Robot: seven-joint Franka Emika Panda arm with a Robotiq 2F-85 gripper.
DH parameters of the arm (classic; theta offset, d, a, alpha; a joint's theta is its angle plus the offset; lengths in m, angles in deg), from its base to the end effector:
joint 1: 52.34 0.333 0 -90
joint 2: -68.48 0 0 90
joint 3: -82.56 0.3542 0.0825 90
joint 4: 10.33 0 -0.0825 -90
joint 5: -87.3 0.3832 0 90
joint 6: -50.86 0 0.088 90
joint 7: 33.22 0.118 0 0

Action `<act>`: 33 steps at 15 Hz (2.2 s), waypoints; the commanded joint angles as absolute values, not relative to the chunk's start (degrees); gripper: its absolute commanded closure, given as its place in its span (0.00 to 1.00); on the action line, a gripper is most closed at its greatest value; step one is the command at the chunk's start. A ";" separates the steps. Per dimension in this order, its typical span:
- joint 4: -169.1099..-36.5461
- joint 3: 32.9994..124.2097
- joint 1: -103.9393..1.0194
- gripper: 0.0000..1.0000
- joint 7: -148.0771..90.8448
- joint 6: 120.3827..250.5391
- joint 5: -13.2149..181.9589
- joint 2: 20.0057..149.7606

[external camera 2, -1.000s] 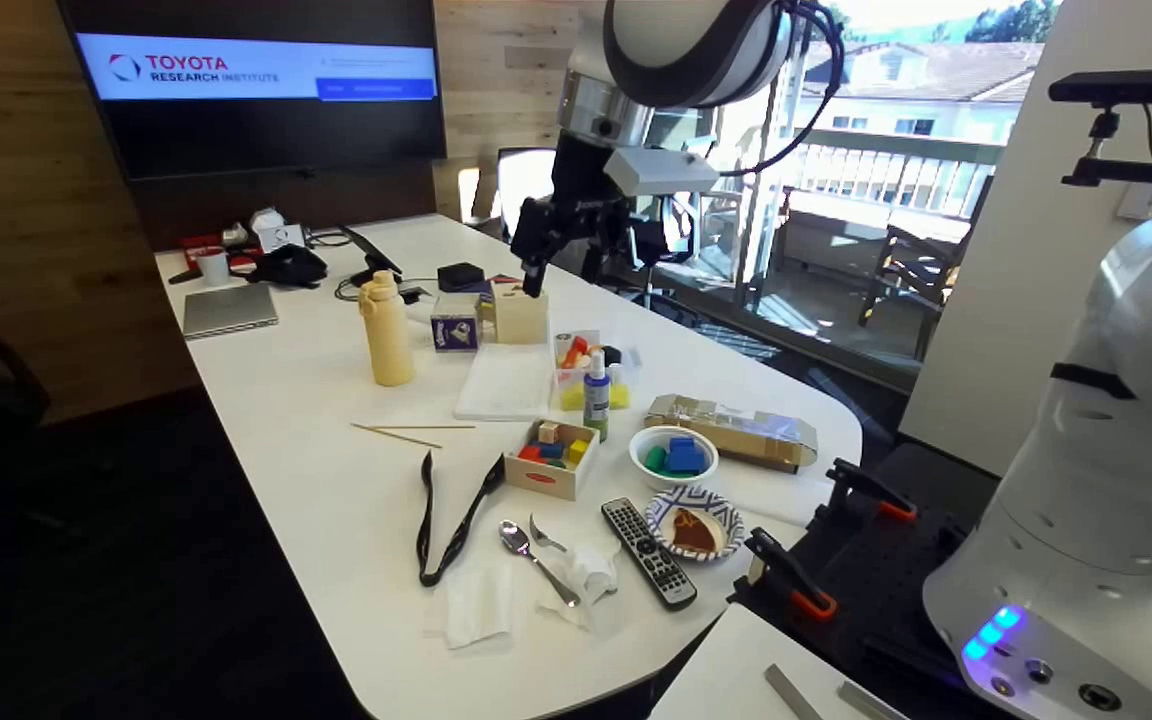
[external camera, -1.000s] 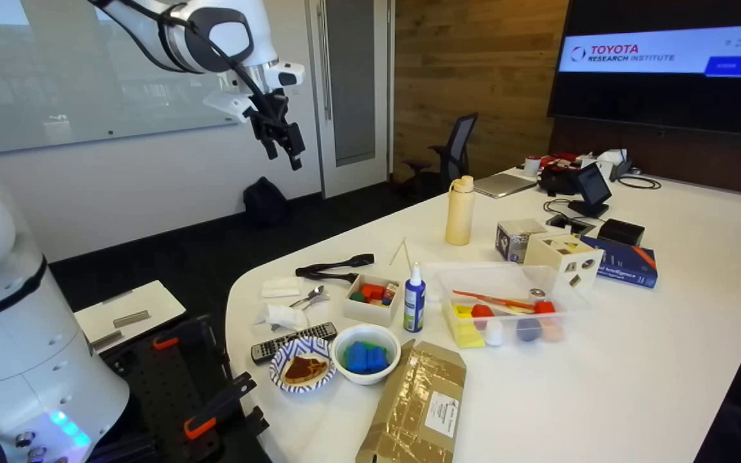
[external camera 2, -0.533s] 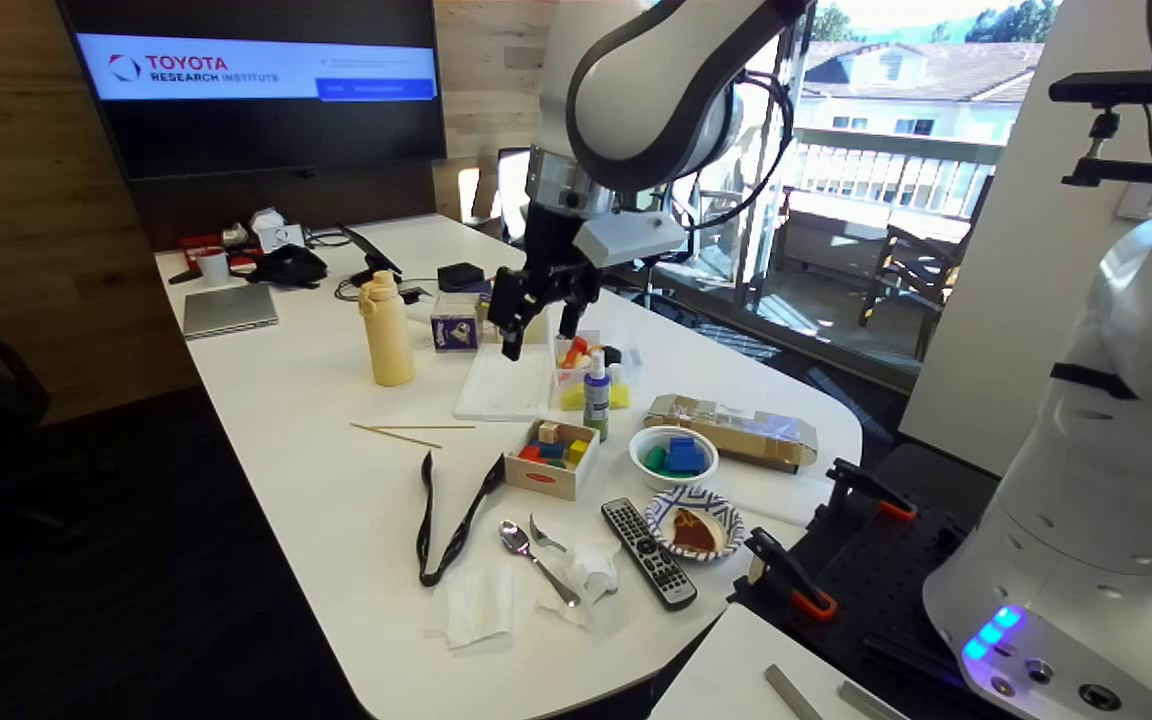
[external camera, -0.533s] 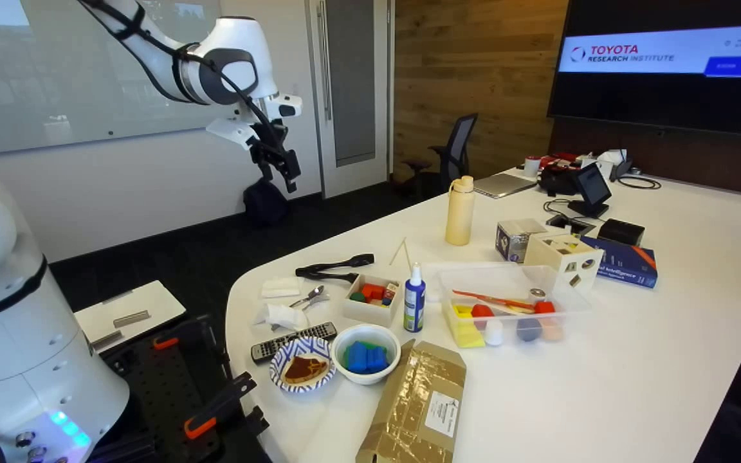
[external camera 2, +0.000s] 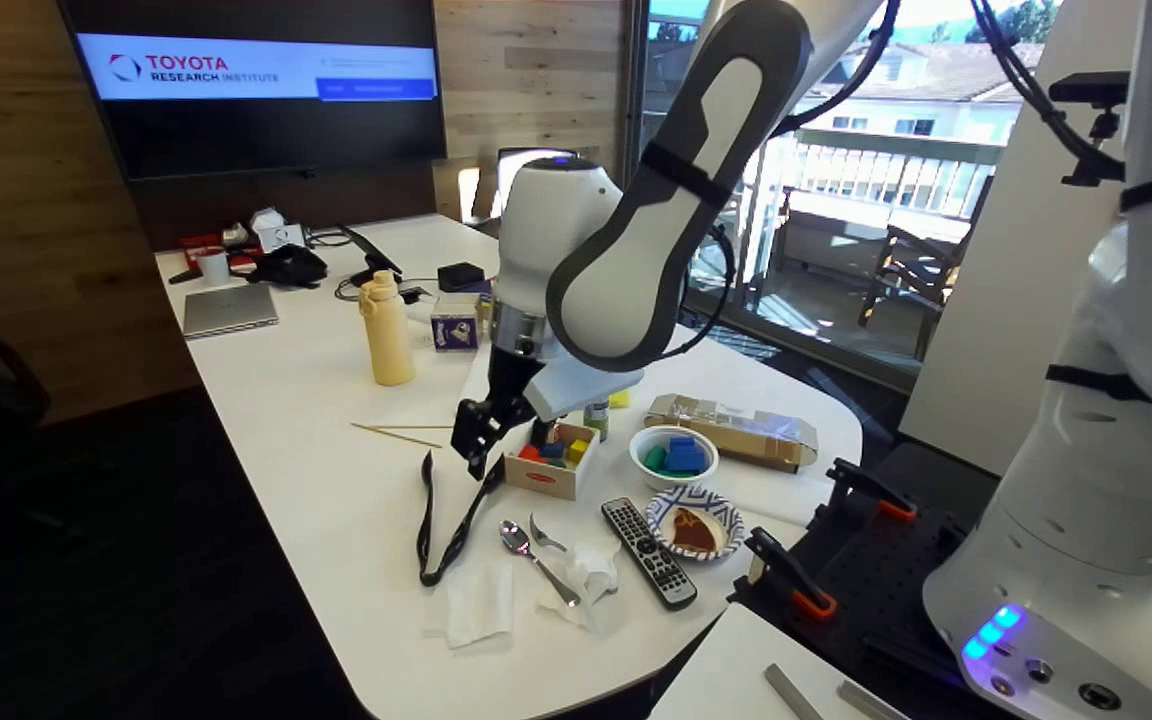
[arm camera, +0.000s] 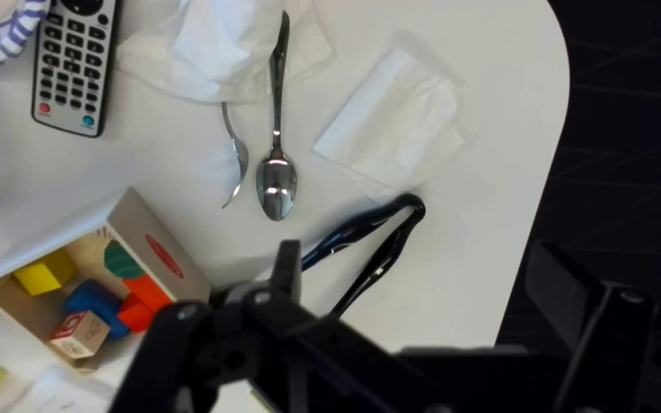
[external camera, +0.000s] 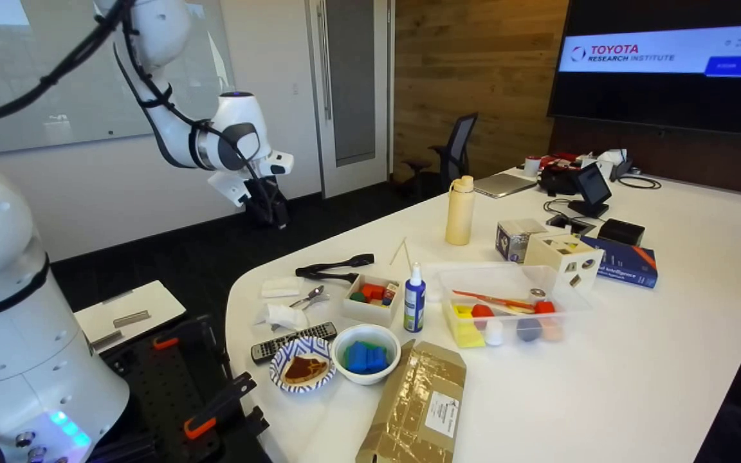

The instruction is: Use the paper towel to clean the remote

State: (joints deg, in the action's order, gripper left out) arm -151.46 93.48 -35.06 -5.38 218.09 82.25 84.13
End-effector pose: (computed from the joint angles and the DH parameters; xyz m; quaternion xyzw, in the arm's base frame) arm 0.4464 0.2470 0.2348 -0.9947 -0.0392 -0.0780 0.0544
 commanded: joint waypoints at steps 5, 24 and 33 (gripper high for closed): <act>-138.77 84.60 -22.19 0.00 1.75 219.23 80.16 101.34; -122.47 85.34 -19.71 0.00 -5.84 217.30 89.63 122.06; -119.59 85.59 -19.83 0.57 -7.34 215.40 90.15 124.74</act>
State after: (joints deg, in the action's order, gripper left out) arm -121.40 85.77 -20.11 -5.11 217.96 88.80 124.35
